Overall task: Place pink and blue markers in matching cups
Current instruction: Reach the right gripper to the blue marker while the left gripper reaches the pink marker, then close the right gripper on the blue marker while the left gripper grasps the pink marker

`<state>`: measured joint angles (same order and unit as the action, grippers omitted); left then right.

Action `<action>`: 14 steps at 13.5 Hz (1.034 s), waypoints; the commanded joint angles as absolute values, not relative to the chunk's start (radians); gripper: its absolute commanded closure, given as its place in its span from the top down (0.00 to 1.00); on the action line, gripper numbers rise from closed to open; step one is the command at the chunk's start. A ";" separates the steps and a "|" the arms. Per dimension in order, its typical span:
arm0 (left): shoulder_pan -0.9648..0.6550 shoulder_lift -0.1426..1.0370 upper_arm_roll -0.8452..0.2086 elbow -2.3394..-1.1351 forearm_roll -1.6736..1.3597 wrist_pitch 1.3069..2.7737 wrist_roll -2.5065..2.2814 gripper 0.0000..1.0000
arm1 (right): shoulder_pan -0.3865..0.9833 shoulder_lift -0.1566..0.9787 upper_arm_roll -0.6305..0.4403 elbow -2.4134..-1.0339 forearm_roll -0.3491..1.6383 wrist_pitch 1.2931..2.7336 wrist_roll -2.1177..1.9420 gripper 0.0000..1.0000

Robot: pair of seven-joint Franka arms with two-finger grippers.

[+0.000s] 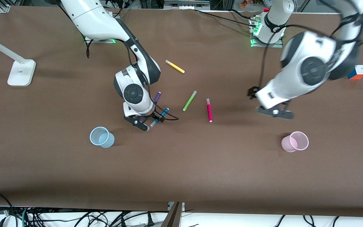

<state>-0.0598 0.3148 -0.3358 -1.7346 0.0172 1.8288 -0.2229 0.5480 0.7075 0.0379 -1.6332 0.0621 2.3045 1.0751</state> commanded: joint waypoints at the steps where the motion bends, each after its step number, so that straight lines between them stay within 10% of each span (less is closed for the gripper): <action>1: -0.168 0.417 -0.337 -1.723 0.044 1.902 -0.343 1.00 | 0.561 0.742 0.029 -1.612 0.064 2.350 1.097 0.94; 8: -0.299 0.546 -0.337 -1.905 0.150 2.267 -0.508 1.00 | 0.575 0.805 0.029 -1.577 0.063 2.431 1.180 0.89; 11: -0.333 0.600 -0.334 -1.910 0.152 2.324 -0.515 0.99 | 0.577 0.805 0.029 -1.577 0.061 2.431 1.177 0.47; 13: -0.333 0.635 -0.334 -1.908 0.152 2.377 -0.515 0.81 | 0.577 0.802 0.029 -1.577 0.054 2.431 1.157 0.00; 14: -0.333 0.637 -0.333 -1.908 0.152 2.384 -0.515 0.67 | 0.575 0.798 0.029 -1.577 0.055 2.431 1.154 0.00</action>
<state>-0.3259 0.6171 -0.3411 -1.9113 0.1228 2.3497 -0.5023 0.5660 0.7888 0.0368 -1.5864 0.0611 2.4261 1.1596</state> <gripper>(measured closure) 0.132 0.546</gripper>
